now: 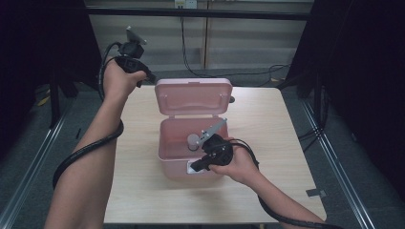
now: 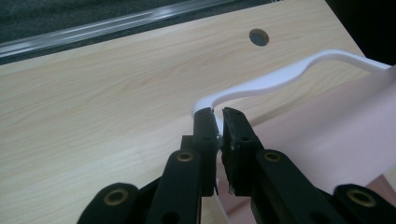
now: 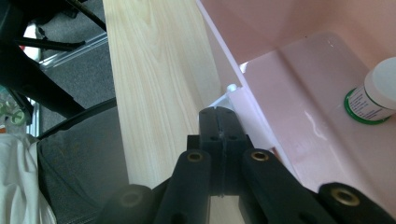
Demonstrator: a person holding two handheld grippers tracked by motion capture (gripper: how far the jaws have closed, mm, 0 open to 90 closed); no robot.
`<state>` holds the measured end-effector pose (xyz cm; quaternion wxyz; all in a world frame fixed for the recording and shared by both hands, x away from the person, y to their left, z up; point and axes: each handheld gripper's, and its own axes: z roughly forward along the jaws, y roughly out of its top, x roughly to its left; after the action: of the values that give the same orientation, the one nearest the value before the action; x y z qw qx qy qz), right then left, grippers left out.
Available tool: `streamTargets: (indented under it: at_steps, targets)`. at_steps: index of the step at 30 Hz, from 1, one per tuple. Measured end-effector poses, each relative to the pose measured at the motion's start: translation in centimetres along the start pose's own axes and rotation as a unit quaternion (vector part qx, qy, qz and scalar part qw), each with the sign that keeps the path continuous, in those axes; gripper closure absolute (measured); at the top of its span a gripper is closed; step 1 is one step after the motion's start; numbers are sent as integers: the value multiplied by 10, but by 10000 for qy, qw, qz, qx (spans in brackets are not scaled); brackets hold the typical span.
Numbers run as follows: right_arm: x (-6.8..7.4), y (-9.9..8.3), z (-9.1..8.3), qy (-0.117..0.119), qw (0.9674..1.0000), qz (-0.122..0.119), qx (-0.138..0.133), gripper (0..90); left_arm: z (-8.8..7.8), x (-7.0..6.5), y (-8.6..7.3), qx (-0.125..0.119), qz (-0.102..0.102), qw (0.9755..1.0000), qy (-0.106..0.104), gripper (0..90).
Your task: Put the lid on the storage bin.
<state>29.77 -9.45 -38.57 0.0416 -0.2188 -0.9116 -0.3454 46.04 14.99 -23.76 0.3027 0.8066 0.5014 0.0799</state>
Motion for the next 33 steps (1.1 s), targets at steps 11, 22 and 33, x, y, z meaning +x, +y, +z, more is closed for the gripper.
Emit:
streamTargets:
  at_steps: [11, 22, 33]
  targets:
    - [-15, -7, -39, -237, 9983, 396, -346, 900, 5, -11, -3, 122, 198, 9997, 42, 846]
    - [-44, -14, -61, -579, 9937, 817, -504, 900, 0, -18, -11, 75, 352, 9993, 70, 847]
    - [-57, -13, -78, -844, 9898, 980, -596, 900, 2, -19, -22, 37, 388, 9992, 1, 846]
